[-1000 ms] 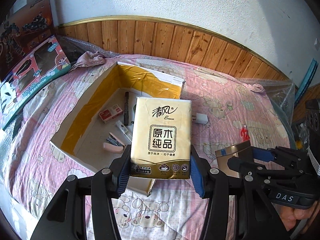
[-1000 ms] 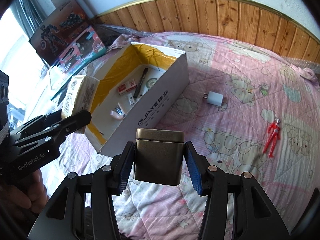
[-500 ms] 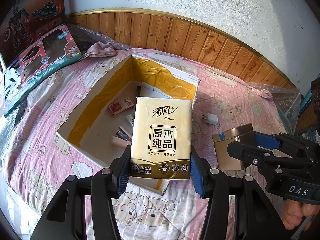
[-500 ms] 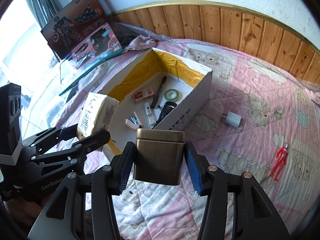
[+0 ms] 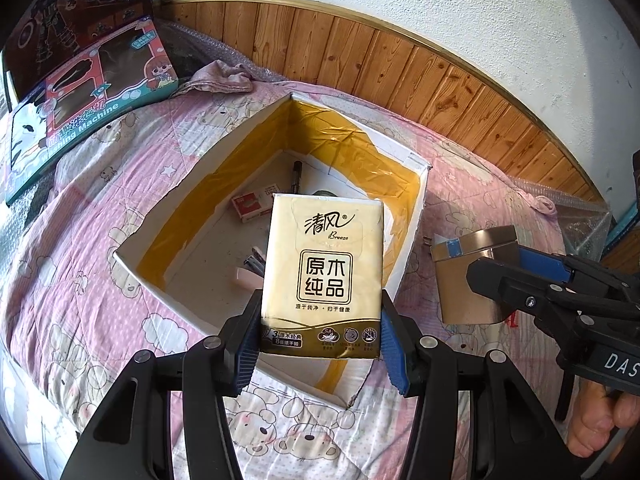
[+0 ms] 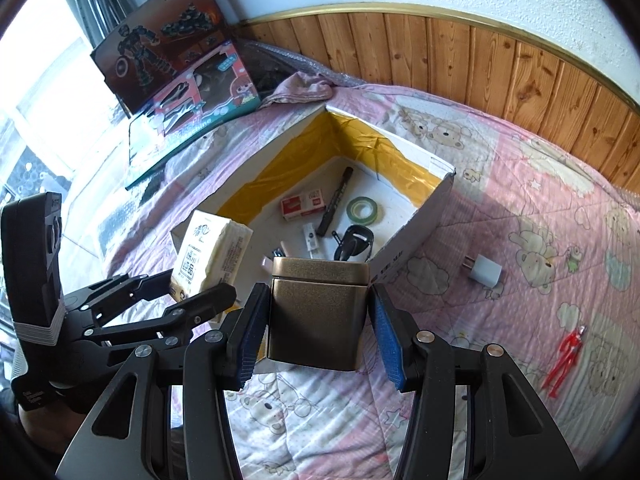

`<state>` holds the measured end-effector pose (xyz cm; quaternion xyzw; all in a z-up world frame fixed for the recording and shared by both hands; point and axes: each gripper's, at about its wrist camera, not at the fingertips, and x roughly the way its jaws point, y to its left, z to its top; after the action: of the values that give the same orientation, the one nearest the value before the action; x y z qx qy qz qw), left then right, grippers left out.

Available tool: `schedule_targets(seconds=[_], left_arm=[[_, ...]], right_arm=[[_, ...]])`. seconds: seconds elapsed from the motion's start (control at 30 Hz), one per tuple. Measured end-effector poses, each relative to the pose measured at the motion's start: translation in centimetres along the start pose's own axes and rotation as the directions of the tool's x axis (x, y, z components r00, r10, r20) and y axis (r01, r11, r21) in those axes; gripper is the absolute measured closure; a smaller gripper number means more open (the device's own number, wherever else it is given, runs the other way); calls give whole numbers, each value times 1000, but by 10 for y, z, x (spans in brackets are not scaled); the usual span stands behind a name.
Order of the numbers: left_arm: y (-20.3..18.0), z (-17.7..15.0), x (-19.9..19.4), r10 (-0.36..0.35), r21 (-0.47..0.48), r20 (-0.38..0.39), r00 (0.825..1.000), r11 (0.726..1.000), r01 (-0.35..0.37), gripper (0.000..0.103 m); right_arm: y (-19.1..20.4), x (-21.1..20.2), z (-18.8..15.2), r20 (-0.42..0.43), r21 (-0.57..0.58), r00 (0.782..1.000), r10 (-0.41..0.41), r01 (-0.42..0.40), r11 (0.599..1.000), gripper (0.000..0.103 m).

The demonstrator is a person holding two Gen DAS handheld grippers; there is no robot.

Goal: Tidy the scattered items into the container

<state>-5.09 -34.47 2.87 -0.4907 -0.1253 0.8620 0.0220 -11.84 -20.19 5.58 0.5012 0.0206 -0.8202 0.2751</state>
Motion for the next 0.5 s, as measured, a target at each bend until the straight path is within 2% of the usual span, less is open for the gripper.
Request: schedule_targets(seconds=[0.5], left_arm=[[13,25,22,-1,-42,-30,1000,999,-1,49]], right_arm=[[2,29,29,-20,7,999,48,-48,999,50]])
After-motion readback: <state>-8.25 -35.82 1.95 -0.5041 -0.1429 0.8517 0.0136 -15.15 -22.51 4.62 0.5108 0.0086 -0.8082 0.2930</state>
